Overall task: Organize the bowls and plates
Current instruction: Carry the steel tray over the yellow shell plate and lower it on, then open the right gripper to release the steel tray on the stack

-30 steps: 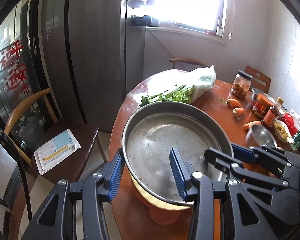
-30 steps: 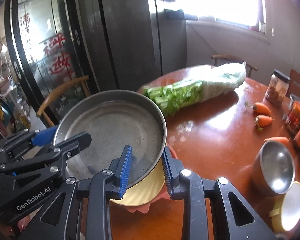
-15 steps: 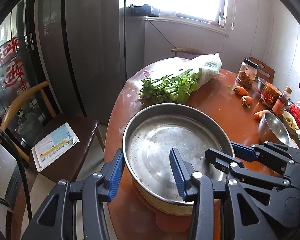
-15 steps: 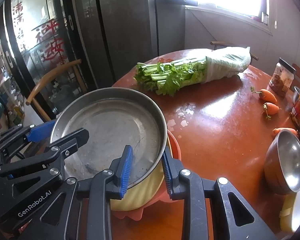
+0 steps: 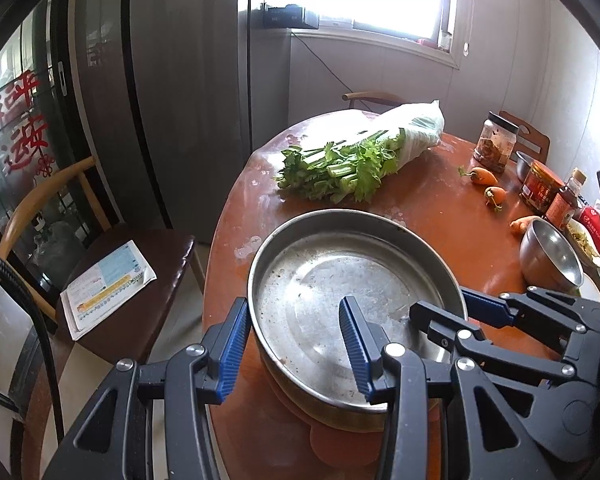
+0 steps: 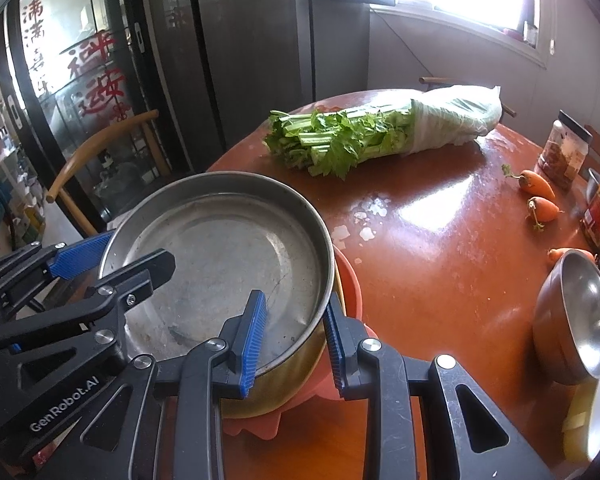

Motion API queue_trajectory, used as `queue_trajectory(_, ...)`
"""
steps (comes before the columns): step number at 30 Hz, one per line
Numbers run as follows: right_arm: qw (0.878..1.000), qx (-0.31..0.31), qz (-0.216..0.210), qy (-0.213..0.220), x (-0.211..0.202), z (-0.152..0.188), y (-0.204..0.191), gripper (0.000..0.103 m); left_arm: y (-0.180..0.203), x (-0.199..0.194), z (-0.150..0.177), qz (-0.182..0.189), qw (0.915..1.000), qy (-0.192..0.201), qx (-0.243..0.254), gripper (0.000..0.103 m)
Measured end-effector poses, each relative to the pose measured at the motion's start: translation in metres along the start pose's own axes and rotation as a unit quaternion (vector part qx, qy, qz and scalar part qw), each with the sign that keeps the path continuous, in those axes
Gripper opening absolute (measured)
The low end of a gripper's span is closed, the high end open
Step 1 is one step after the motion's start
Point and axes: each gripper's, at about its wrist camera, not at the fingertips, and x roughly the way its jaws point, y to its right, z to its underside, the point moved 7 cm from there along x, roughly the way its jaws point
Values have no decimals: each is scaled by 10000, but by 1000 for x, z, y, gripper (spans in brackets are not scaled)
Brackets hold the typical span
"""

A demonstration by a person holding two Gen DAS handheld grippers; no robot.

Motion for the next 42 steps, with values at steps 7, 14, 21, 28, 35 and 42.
queue_trajectory(7, 10000, 33, 58, -16, 0, 5, 1, 32, 2, -2, 1, -15, 10000, 14, 23, 45)
queue_trajectory(14, 9999, 75, 83, -34, -2, 6, 4, 35, 4, -3, 1, -3, 10000, 17, 50, 45)
queue_trajectory(21, 9998, 182, 57, 19, -6, 6, 6, 39, 4, -6, 3, 32, 10000, 28, 4, 45)
queue_trajectory(28, 9994, 331, 81, 55, -12, 7, 12, 44, 5, -11, 3, 122, 9999, 29, -20, 46)
queue_trajectory(35, 9986, 513, 99, 117, -23, 9, 20, 50, 9, -17, 1, 171, 9998, 71, 3, 48)
queue_trajectory(42, 9972, 676, 130, 303, -42, 6, 28, 57, 14, -25, -2, 183, 9997, 124, 50, 52)
